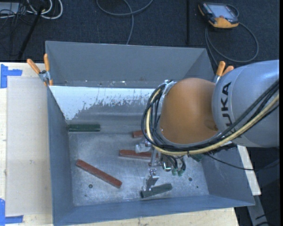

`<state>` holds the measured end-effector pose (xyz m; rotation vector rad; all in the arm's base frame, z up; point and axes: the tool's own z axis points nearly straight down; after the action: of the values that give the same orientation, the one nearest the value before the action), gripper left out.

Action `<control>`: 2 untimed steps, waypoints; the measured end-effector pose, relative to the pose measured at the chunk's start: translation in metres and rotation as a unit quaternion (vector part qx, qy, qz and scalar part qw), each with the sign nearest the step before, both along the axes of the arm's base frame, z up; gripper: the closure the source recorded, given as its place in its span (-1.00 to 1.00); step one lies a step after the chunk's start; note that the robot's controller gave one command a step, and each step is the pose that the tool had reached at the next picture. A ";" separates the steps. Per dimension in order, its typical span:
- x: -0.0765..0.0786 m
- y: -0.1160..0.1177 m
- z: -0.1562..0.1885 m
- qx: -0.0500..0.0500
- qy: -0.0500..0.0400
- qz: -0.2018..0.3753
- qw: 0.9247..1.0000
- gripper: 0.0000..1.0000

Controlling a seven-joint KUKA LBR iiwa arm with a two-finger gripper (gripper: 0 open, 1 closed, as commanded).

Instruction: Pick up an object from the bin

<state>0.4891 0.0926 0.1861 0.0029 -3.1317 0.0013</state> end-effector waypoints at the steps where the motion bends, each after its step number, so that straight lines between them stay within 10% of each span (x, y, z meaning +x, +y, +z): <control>1: 0.002 0.000 0.004 0.000 -0.004 -0.001 1.000 -1.00; 2: 0.039 0.001 -0.035 0.001 -0.010 -0.020 1.000 -1.00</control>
Offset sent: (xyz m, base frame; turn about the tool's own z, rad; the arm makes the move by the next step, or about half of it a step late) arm 0.0972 -0.0007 -0.1161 0.1118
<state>0.5285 0.0933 0.1511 -0.0597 -3.1513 -0.0037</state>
